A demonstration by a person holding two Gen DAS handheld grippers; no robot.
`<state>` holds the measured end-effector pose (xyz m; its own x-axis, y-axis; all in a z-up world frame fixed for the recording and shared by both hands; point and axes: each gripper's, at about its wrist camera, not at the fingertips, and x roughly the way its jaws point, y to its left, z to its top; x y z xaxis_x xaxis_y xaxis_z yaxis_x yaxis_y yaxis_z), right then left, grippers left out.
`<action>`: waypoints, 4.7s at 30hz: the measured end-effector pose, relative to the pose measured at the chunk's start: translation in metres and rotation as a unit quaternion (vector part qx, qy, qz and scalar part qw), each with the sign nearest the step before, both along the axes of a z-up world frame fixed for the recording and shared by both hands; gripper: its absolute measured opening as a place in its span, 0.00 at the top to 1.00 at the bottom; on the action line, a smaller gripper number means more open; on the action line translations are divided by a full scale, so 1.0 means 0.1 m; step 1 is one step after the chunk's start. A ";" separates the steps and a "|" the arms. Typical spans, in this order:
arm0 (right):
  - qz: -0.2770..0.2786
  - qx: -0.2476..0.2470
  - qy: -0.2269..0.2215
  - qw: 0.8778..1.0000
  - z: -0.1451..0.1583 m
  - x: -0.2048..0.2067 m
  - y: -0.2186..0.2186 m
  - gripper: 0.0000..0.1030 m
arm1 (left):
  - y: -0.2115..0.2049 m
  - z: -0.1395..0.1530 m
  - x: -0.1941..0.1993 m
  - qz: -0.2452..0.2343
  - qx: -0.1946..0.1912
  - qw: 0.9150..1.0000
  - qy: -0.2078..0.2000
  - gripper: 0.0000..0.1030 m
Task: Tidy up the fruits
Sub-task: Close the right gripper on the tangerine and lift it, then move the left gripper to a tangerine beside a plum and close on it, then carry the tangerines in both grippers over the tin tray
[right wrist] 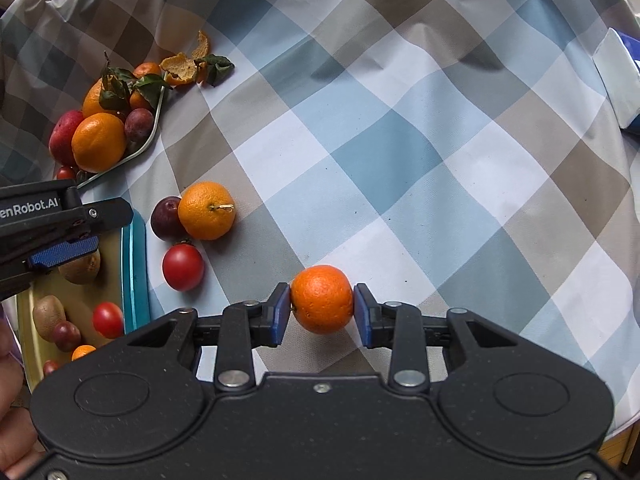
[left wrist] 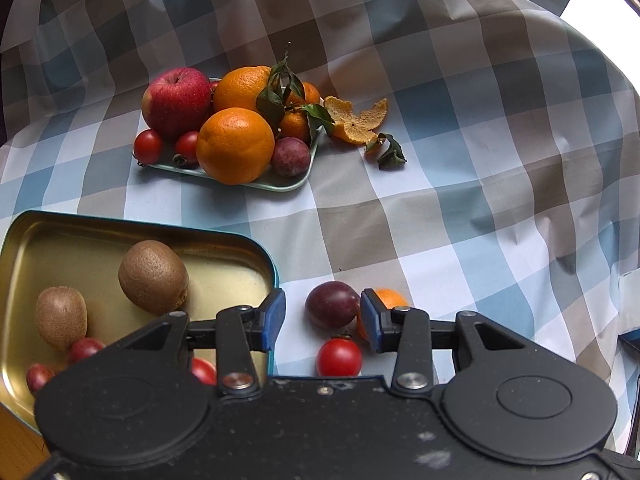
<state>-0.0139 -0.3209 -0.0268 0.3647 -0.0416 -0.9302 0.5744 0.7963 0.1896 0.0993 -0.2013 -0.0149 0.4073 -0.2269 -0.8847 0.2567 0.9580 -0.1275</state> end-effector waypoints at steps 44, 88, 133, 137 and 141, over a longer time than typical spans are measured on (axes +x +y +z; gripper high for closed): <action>-0.028 0.007 -0.026 0.999 0.17 -0.40 -0.19 0.57 | -0.64 -0.36 -0.21 -0.097 0.027 0.995 0.014 0.45; -0.049 0.010 -0.001 0.999 0.07 -0.62 -0.30 0.57 | -0.50 0.08 -0.16 0.008 0.037 0.999 -0.009 0.65; 0.155 -0.007 -0.017 0.988 0.21 0.56 1.36 0.57 | 1.83 0.25 0.43 0.265 0.093 0.959 -0.038 0.65; 0.178 -0.023 -0.025 0.984 0.22 0.70 1.56 0.57 | 1.98 0.19 0.46 0.268 0.100 0.957 -0.032 0.65; 0.198 -0.032 -0.033 0.979 0.24 0.83 1.74 0.57 | 2.11 0.14 0.49 0.271 0.105 0.956 -0.026 0.65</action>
